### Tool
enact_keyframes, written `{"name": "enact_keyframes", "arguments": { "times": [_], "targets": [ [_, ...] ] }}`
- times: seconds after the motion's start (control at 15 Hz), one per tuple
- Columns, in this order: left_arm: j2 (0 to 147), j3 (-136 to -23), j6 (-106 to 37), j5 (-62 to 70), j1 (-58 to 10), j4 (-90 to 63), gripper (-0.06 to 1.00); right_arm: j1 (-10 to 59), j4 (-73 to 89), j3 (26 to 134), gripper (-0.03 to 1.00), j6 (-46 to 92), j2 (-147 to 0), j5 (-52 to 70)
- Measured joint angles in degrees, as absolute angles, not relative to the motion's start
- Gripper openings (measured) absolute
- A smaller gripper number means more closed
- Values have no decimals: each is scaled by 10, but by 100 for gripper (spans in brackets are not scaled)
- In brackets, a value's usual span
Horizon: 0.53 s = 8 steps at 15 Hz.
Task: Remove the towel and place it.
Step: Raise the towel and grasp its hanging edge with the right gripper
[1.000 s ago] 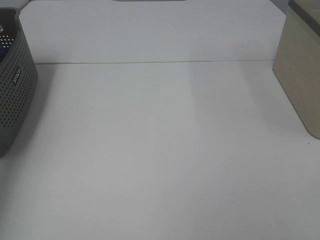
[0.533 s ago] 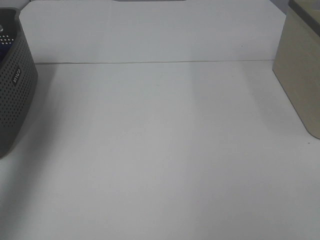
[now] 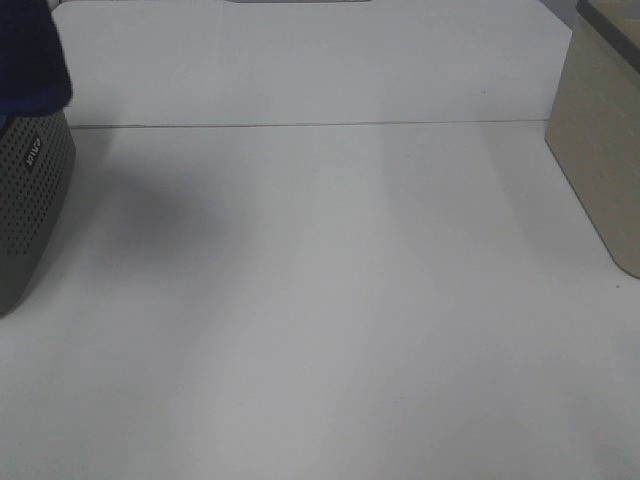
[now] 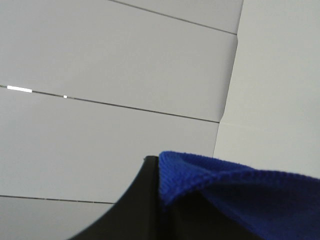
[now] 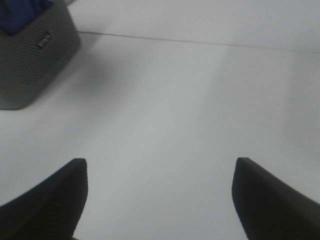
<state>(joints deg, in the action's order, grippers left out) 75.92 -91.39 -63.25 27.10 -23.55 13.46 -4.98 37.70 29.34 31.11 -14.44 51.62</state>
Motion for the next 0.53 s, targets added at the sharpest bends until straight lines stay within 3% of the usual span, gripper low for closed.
{"name": "enact_keyframes", "arguments": {
  "times": [0.4,0.47,0.53],
  "targets": [
    [759,-914,-633,269,-327,136,0,-50,722,294,76,756,-385,506],
    [759,-914,-633,268,-343,136,0,-50,818,294,76,914,-483,548],
    [759,-914,-633,268,-349,136,0,-50,861,294,76,977,-531,578]
  ]
}}
